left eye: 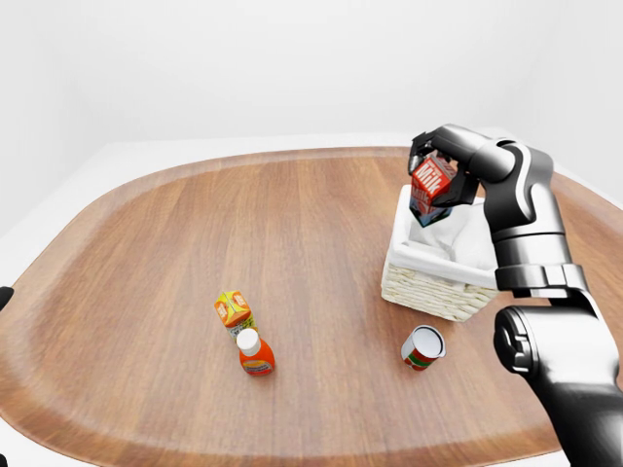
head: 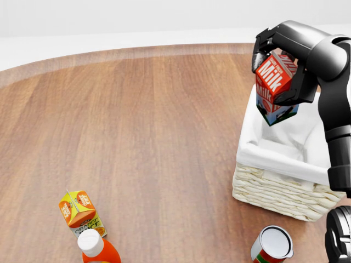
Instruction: Pick the milk and place it in the basket.
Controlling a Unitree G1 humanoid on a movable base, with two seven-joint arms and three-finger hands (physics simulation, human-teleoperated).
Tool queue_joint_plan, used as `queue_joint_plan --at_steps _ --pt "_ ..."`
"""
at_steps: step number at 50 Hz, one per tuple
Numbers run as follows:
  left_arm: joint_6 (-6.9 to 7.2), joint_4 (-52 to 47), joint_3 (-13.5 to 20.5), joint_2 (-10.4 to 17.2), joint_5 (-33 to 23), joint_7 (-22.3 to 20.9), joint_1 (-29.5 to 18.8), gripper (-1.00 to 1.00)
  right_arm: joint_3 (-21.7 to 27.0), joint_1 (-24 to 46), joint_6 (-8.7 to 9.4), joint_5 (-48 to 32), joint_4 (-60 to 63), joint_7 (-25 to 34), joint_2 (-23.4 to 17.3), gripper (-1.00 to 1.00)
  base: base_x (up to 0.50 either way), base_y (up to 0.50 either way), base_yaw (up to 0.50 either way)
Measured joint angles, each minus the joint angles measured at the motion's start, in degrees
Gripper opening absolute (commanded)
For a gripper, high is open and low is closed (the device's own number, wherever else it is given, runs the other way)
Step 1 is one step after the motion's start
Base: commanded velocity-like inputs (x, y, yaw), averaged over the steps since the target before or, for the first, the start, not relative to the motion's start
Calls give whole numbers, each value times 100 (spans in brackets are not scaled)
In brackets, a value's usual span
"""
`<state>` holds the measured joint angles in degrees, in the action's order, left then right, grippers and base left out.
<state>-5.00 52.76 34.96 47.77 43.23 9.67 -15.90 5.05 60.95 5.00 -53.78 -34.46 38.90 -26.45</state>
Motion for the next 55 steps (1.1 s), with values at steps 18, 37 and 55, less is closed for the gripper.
queue_joint_plan --at_steps 18,37,55 --pt "0 5 -2 0 6 -1 -3 100 7 124 0 167 -634 -472 -229 -100 0 0 0" --pt "0 6 -3 -1 12 1 -4 100 -35 330 0 88 -1269 -1183 -373 -100 0 0 0" --pt "0 3 -3 0 11 10 -1 100 -58 509 0 136 -2133 -2004 -384 -100 0 0 0"
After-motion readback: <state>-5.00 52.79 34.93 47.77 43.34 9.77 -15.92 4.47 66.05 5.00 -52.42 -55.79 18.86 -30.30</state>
